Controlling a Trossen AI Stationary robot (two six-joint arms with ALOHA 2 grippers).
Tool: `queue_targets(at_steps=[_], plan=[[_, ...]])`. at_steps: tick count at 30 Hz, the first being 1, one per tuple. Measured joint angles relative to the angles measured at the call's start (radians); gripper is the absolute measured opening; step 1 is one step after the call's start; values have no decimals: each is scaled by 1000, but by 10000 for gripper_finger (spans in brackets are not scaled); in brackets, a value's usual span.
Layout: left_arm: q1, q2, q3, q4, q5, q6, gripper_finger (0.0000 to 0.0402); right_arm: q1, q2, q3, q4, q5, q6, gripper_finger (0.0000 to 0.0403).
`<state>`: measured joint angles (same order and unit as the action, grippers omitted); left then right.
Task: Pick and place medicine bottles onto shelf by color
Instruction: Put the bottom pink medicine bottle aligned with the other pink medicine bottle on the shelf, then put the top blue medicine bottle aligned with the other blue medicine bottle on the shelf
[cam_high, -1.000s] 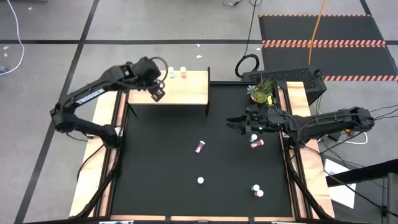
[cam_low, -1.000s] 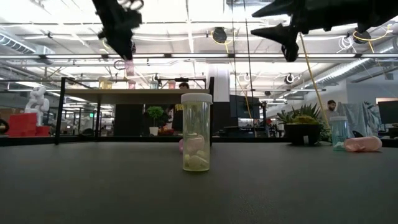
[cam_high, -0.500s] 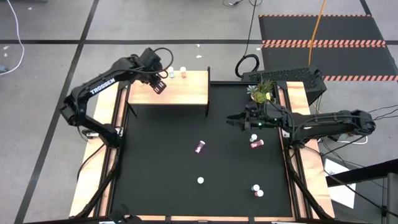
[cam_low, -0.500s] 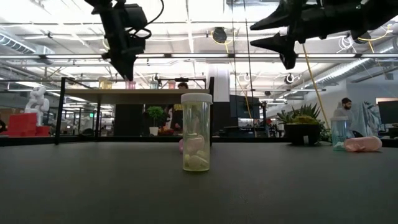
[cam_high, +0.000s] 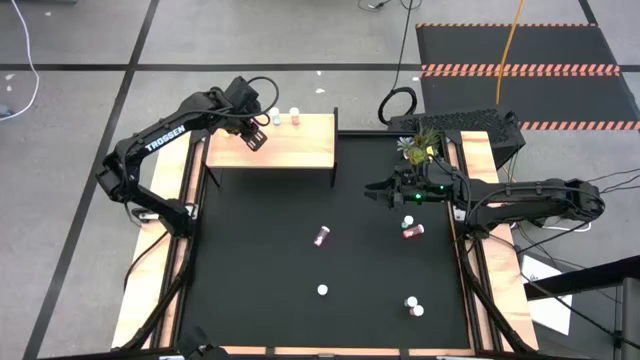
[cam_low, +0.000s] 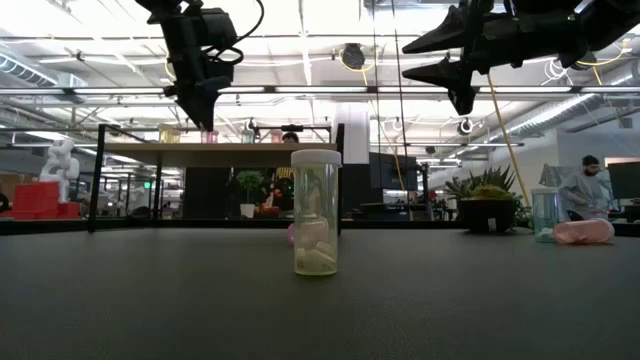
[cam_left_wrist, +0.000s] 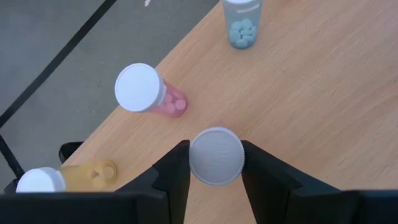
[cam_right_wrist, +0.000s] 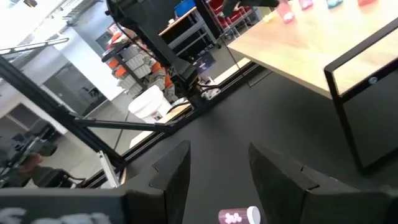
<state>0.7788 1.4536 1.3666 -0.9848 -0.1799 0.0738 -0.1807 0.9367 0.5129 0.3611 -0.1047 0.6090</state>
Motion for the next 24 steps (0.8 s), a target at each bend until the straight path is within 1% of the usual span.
queue_targets(at_steps=[3,10,14,19,24], plan=[[0,0,0,0,0,0,161,-3,0,0,0,-6,0,155],[0,-1,0,12,-4,-3,235,-3,-13,0,0,-6,-1,155],[0,-35,0,17,-5,0,266,-3,-31,0,-1,-6,-1,155],[-10,-99,0,17,-5,-16,287,-3,-52,0,0,-9,1,155],[-80,-207,0,14,-4,-65,283,-3,-60,0,1,-8,16,155]])
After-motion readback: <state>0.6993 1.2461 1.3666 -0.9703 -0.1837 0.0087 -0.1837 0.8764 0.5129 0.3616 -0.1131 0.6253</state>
